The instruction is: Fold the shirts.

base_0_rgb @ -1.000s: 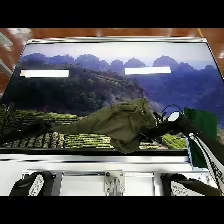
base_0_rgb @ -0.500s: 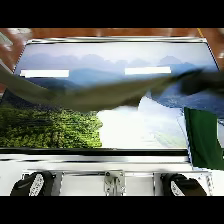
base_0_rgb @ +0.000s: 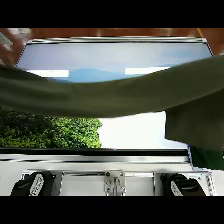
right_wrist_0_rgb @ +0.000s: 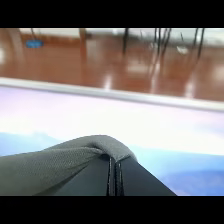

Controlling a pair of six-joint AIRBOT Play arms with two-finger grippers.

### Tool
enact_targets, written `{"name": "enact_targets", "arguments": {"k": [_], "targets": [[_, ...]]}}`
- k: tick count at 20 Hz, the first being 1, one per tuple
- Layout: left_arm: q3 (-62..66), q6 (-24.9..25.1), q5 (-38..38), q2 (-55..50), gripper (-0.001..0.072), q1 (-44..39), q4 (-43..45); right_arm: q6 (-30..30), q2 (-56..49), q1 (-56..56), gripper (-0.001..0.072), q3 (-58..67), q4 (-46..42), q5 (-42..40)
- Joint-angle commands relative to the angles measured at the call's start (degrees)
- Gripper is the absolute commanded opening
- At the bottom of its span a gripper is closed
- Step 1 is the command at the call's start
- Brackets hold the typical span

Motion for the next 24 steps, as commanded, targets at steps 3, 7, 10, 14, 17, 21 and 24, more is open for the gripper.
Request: {"name": "enact_targets", "arguments": {"k": [3,7,10,14,17,21,24], "targets": [[1.0,-0.6,-17.7,-0.1,0.0036,0.1,6.1,1.7,-1.0,0.0,0.0055,1.1,-3.3,7.7],[1.6,-0.7,-14.1,0.5,0.0036,0.1,5.2,1.7,-1.5,0.0,0.0055,1.1,-2.2,4.5],[4.6,-1.0,-13.7,1.2,0.0036,0.1,5.2,2.2,0.0,0.0,0.0055,1.1,-2.2,-1.4],[5.2,-1.1,-25.4,1.2,0.0035,0.1,6.5,4.0,0.9,0.0,0.0055,1.1,-2.8,6.9],[1.5,-1.1,-35.8,1.2,0.0035,0.1,9.1,3.6,-1.4,0.0,0.0055,1.0,-5.4,22.0],[-10.8,-1.0,-39.9,1.4,0.0035,0.1,9.1,4.0,-5.2,0.0,0.0055,-8.0,-5.2,27.1],[-25.4,0.1,-31.3,1.2,0.0036,0.1,9.1,3.8,-8.6,0.0,0.0055,-23.9,-1.3,18.3]]}}
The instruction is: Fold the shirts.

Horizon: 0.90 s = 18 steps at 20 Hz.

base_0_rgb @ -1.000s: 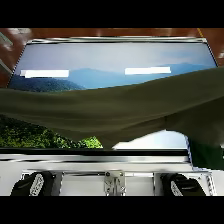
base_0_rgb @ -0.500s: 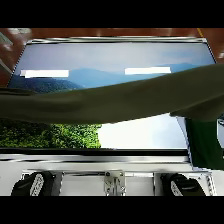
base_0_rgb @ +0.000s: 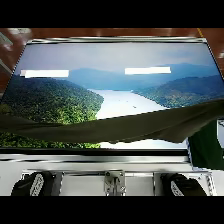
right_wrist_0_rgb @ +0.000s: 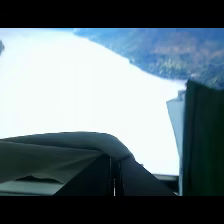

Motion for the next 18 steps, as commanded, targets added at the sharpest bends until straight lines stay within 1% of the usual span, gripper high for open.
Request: {"name": "enact_targets", "arguments": {"k": [1,2,4,7,9,12,14,16,17,18], "targets": [[-15.7,1.0,9.3,-0.7,0.0036,0.0,-0.1,-0.6,-4.3,0.0,0.0055,-16.2,2.5,-10.9],[-19.9,0.9,14.0,-2.1,0.0036,0.0,-1.0,-0.7,-6.2,0.0,0.0055,-19.8,2.2,-17.8],[-25.3,-0.6,21.6,-6.5,0.0036,0.0,-5.2,-0.3,-11.9,0.0,0.0055,-23.1,1.6,-29.9],[-28.9,-0.5,31.9,-16.5,0.0036,-1.1,-13.4,3.1,-22.2,0.0,0.0055,-23.0,2.3,-44.2],[-29.2,-0.5,37.7,-24.7,0.0036,-3.9,-14.8,5.7,-28.8,0.0,0.0055,-23.0,4.9,-51.4],[-29.2,-0.5,45.5,-37.1,0.0036,-8.9,-19.7,6.2,-37.2,0.0,0.0055,-23.0,11.3,-57.9],[-29.1,-0.5,49.9,-43.7,0.0036,-11.5,-23.7,6.2,-40.5,0.0,0.0056,-23.0,14.8,-59.5],[-29.1,-0.5,52.2,-48.3,0.0037,-13.2,-25.9,6.2,-41.7,0.0,0.0055,-23.0,16.9,-59.6],[-29.1,-0.6,52.0,-49.7,0.0071,-13.4,-26.8,6.2,-41.8,0.0,0.0056,-23.0,17.2,-59.5],[-29.1,-0.6,50.6,-50.5,0.0325,-13.1,-28.7,6.2,-41.7,0.0,0.0056,-23.0,17.5,-59.1]]}}
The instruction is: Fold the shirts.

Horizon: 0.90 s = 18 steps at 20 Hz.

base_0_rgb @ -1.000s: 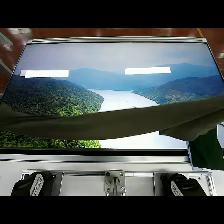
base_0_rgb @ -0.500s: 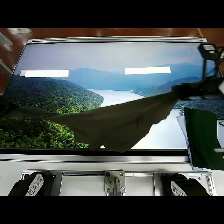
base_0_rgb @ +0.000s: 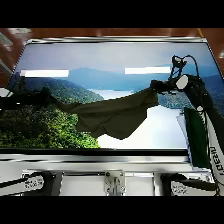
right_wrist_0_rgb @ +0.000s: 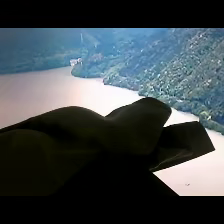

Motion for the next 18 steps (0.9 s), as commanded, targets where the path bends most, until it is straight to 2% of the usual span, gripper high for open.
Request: {"name": "enact_targets", "arguments": {"k": [1,3,4,5,8,9,10,11,13,14,18], "targets": [[0.1,-0.1,0.3,-5.6,0.0686,-0.3,-7.0,0.1,-2.0,0.0,0.0056,-0.1,3.2,-1.9],[3.8,0.5,-10.1,-5.2,0.0691,4.6,-5.9,-0.4,-1.9,0.0,0.0056,0.0,3.1,0.9],[6.3,0.5,-15.2,-4.8,0.056,7.4,-3.1,-1.3,-1.7,0.0,0.0056,0.0,3.1,2.6],[8.6,0.4,-19.7,-3.8,0.0506,9.9,0.2,-2.2,-1.6,0.1,0.0056,0.0,3.1,4.7],[8.5,0.7,-26.9,3.0,0.0525,14.7,11.3,-5.7,-1.6,0.0,0.0055,0.0,2.4,10.7],[6.4,0.8,-27.5,5.7,0.0586,15.5,18.1,-6.5,-1.6,0.0,0.0056,0.0,2.4,12.1],[3.5,-0.4,-27.6,8.3,0.0612,16.2,22.6,-7.5,-1.6,0.0,0.0055,0.0,2.4,12.9],[-0.2,-0.7,-27.6,10.5,0.0612,17.1,23.1,-8.2,-1.6,0.0,0.0056,0.0,2.4,13.2],[-9.7,0.6,-27.4,14.2,0.0662,16.9,16.3,-8.4,-1.6,0.0,0.0056,0.0,2.4,13.1],[-15.0,1.8,-25.4,15.6,0.0662,15.5,12.3,-8.4,-1.6,0.0,0.0056,0.0,2.4,12.8],[-29.7,2.3,-9.3,16.5,0.0661,6.3,-3.6,-8.4,-1.6,0.0,0.0056,0.0,2.4,12.7]]}}
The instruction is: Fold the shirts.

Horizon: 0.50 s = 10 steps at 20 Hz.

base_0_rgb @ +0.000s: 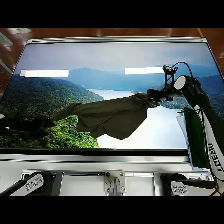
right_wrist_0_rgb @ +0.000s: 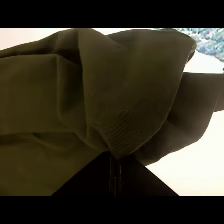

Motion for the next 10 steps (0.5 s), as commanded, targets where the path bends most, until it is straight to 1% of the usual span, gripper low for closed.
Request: {"name": "enact_targets", "arguments": {"k": [1,4,7,9,10], "targets": [[-11.0,2.1,13.0,1.1,0.0661,-8.2,-14.3,-0.5,0.0,0.0,0.0056,0.0,0.0,0.5],[-11.3,2.0,21.4,-1.7,0.0659,-17.7,-19.7,-2.0,-0.1,0.0,0.0056,0.0,0.0,0.3],[-11.3,2.0,28.5,-6.1,0.0648,-25.0,-25.7,-3.1,0.0,0.0,0.0056,0.0,0.0,0.4],[-11.3,2.0,32.2,-8.0,0.0646,-27.7,-28.3,-3.3,-0.1,0.0,0.0056,0.0,-0.1,0.5],[-11.3,2.0,32.4,-8.6,0.0645,-28.0,-28.3,-3.4,0.0,0.0,0.0056,0.0,-0.1,0.5]]}}
